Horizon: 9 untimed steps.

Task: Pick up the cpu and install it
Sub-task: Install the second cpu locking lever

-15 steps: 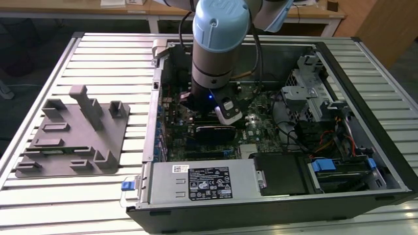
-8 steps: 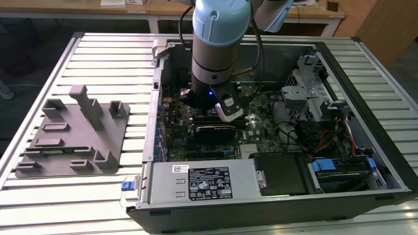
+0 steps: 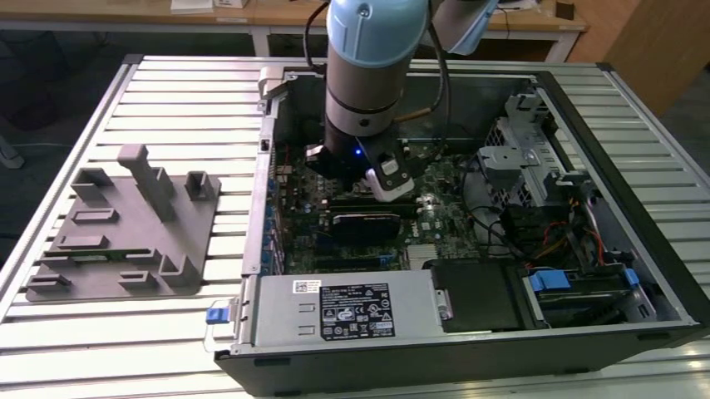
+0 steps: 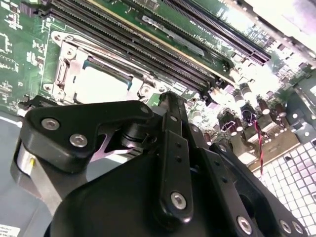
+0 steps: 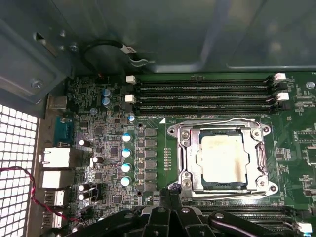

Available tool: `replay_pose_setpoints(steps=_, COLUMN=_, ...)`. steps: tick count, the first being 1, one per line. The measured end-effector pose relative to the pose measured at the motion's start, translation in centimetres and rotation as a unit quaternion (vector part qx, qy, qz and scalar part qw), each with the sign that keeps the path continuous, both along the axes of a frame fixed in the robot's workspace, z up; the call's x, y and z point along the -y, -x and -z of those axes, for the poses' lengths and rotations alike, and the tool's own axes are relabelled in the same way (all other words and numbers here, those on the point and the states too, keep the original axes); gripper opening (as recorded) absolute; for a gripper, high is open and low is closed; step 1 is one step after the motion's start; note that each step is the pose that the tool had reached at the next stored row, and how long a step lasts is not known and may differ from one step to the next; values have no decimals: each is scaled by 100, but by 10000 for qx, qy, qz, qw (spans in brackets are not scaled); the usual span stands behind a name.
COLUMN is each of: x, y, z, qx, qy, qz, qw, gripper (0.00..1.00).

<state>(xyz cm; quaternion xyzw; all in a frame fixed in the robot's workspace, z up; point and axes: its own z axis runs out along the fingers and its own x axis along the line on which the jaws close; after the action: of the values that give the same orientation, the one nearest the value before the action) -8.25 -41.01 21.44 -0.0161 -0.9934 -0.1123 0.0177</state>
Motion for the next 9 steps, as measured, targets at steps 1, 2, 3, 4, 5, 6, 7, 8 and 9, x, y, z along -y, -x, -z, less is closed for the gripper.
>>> replay_pose_setpoints(steps=1, x=-1, y=0, z=-1, qx=0, qy=29, qz=26, qw=10000, gripper=11)
replay_pose_setpoints(steps=2, x=-3, y=0, z=-2, qx=0, qy=57, qz=50, qw=10000, gripper=11)
replay_pose_setpoints(steps=3, x=-4, y=0, z=-2, qx=0, qy=91, qz=74, qw=9999, gripper=11)
replay_pose_setpoints(steps=4, x=-7, y=0, z=-2, qx=-1, qy=118, qz=93, qw=9999, gripper=11)
replay_pose_setpoints(steps=5, x=-9, y=-1, z=-2, qx=-1, qy=127, qz=102, qw=9999, gripper=11)
replay_pose_setpoints(steps=6, x=-12, y=-2, z=-3, qx=-1, qy=129, qz=106, qw=9999, gripper=11)
replay_pose_setpoints(steps=7, x=-15, y=-5, z=-2, qx=-1, qy=129, qz=111, qw=9999, gripper=11)
replay_pose_setpoints(steps=8, x=-18, y=-13, z=-3, qx=-1, qy=131, qz=119, qw=9998, gripper=11)
replay_pose_setpoints(steps=9, x=-20, y=-25, z=-2, qx=-1, qy=133, qz=126, qw=9998, gripper=11)
